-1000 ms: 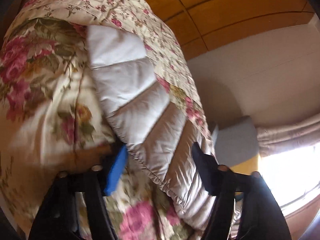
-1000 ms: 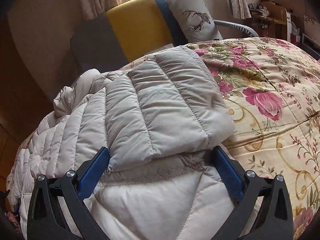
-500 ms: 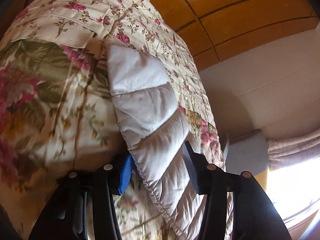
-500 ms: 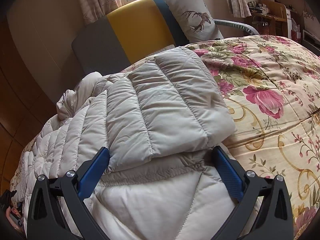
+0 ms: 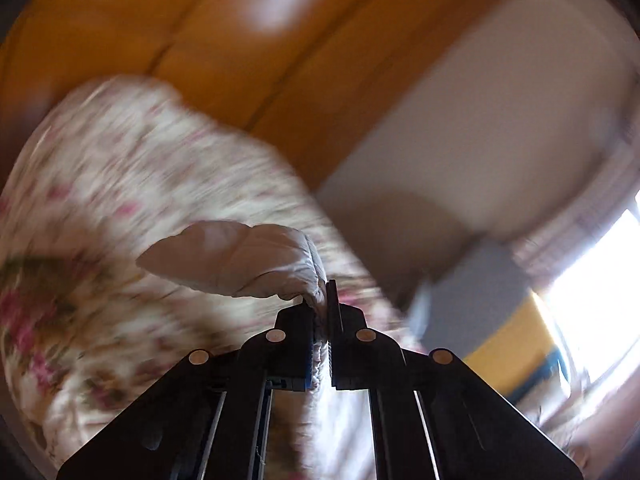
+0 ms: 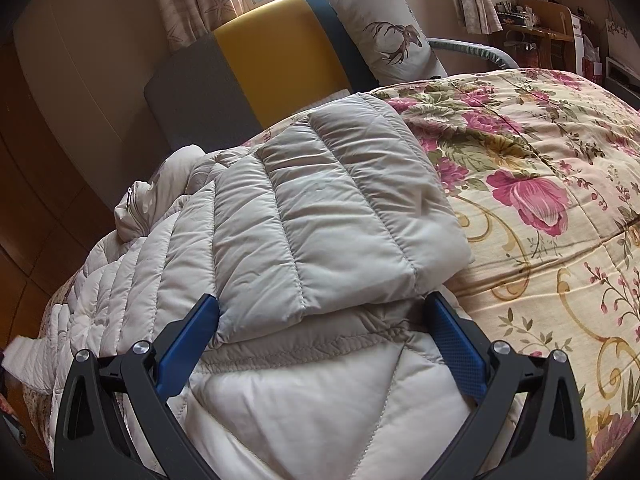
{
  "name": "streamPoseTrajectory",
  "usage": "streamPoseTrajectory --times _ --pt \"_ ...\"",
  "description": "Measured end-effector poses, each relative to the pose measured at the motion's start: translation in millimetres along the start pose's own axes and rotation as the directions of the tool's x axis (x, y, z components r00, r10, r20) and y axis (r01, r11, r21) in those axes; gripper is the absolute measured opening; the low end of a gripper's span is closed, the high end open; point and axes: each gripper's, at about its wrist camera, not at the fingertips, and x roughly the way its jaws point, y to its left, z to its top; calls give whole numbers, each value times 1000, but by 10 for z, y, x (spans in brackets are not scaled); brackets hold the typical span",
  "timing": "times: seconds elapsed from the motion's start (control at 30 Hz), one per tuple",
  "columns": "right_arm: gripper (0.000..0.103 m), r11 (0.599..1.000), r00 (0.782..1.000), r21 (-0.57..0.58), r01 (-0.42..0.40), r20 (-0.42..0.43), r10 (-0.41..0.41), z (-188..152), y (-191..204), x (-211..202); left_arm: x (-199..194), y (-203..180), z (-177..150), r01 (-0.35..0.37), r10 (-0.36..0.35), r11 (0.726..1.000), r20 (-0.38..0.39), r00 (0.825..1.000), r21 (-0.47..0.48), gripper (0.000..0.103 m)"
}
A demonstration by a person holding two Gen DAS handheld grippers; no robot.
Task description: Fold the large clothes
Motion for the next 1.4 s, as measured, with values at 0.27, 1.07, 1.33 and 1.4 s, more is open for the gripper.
streamPoseTrajectory --times 0.27,1.07,1.33,1.4 --pt "101 1000 1000 9 -10 4 10 6 8 3 -195 -1142 -292 241 -230 950 -79 970 198 4" --pt "101 1000 1000 19 -24 12 24 13 18 5 -320 -3059 -3123 529 -178 457 -509 842 715 4" --pt "101 1000 1000 19 -25 13 24 1 -2 6 -182 -3052 -3536 618 -125 421 -632 765 664 12" --pt "101 1000 1000 18 -25 13 24 1 -3 4 -210 -3026 -3507 641 -132 424 -657 743 640 30"
